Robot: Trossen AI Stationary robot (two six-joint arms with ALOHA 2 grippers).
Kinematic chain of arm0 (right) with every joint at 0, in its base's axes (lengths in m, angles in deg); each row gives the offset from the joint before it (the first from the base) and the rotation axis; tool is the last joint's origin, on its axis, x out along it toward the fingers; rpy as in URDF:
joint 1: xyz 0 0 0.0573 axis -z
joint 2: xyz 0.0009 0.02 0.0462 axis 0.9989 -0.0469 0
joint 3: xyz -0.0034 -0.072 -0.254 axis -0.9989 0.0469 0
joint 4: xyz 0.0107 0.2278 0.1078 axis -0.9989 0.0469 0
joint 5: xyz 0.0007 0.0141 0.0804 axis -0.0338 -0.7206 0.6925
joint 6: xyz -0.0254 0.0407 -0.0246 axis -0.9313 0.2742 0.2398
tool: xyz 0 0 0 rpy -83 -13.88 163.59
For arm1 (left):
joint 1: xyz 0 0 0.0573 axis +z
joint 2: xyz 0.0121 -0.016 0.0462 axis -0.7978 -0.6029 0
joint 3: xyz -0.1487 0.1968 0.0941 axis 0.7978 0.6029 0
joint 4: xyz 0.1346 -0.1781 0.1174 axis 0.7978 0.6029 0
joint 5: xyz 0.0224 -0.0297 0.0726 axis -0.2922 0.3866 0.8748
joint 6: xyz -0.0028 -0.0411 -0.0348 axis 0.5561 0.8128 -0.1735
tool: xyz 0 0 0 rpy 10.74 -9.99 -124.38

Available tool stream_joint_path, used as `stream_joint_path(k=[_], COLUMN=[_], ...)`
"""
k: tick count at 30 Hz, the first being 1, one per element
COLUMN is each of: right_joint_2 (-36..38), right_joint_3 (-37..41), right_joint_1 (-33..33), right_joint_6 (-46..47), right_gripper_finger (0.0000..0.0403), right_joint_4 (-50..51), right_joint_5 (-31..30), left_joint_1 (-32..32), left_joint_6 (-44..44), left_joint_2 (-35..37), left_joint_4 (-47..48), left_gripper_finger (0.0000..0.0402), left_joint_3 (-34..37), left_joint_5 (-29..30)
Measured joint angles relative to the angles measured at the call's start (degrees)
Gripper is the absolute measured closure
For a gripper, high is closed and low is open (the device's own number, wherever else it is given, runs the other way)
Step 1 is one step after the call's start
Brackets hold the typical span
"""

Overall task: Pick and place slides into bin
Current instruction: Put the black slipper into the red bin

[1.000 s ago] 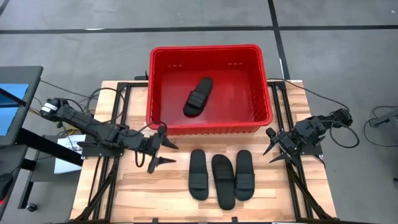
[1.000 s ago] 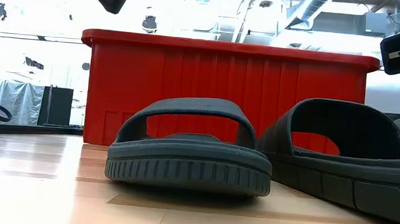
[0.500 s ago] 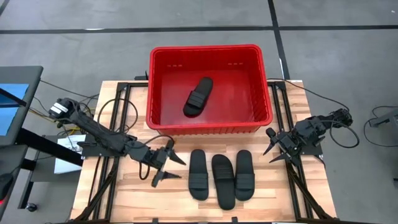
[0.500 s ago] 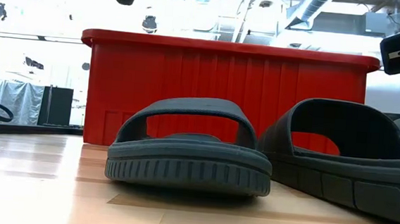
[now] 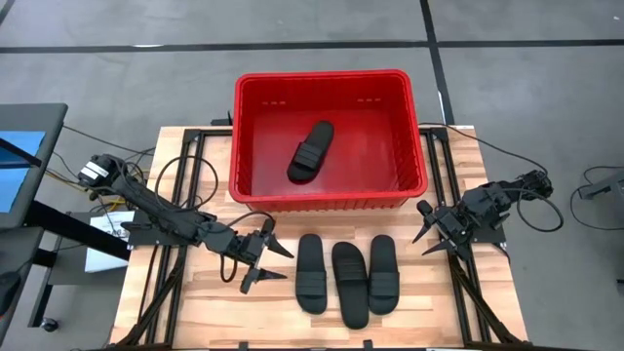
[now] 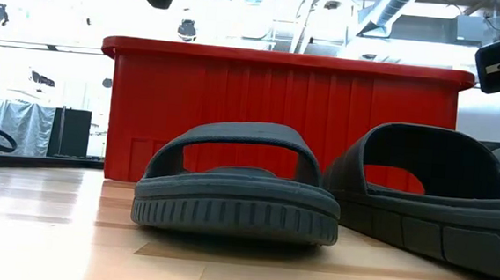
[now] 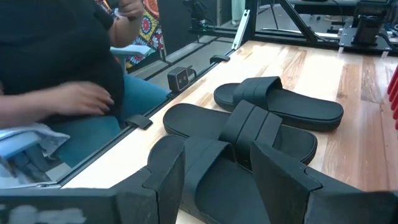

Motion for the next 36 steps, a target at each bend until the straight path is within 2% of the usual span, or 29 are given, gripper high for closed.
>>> stream_joint_path(k=[32,36], right_joint_2=[0.0,0.02], right_joint_3=[0.0,0.0], right_joint_1=[0.0,0.0], right_joint_6=[-0.03,-3.16], right_gripper_finger=[0.023,0.023], right_joint_4=[-0.36,-0.31], right_joint_5=[0.0,0.2], left_joint_1=[0.02,0.43], left_joint_6=[-2.14,-2.2], left_joint_2=[0.0,0.0], left_joint_4=[0.24,0.24], left_gripper_finger=[0.0154,0.0154], left_joint_3=[-0.02,-0.02], left_joint_5=[0.34,0.48])
